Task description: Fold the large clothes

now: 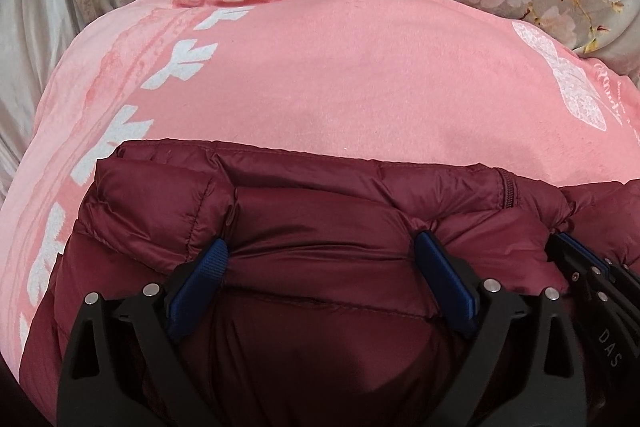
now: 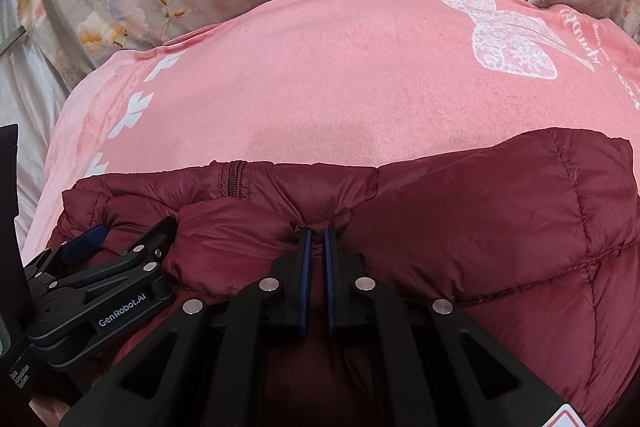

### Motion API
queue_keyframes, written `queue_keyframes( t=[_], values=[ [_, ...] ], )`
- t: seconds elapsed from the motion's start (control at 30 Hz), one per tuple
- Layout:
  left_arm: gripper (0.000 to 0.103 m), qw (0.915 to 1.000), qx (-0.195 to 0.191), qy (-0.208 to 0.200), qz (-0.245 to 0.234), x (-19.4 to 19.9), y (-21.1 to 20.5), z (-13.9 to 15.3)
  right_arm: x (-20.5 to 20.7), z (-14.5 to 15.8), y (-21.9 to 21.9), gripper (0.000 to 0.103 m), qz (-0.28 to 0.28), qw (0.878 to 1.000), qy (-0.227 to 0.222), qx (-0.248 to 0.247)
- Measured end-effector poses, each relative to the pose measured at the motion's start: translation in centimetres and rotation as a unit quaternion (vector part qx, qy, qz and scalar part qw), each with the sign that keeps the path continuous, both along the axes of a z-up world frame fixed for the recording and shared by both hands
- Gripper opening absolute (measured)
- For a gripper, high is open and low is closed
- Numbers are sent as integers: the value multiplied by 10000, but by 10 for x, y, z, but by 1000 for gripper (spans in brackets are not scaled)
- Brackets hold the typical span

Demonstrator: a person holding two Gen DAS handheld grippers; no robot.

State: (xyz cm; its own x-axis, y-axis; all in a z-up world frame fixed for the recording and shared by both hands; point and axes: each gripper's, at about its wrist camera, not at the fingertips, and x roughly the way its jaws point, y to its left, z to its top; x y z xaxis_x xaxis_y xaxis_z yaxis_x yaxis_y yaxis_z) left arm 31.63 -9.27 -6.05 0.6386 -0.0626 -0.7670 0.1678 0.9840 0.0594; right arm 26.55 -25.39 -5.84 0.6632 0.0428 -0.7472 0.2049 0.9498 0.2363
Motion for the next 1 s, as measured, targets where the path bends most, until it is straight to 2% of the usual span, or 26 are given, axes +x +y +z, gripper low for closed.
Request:
queue_keyframes(
  t=[1.0],
  values=[
    [98,10000,-53,-45,-6,2,-1,-2,1,-1,2,5,28,10000,-77,8]
  ],
)
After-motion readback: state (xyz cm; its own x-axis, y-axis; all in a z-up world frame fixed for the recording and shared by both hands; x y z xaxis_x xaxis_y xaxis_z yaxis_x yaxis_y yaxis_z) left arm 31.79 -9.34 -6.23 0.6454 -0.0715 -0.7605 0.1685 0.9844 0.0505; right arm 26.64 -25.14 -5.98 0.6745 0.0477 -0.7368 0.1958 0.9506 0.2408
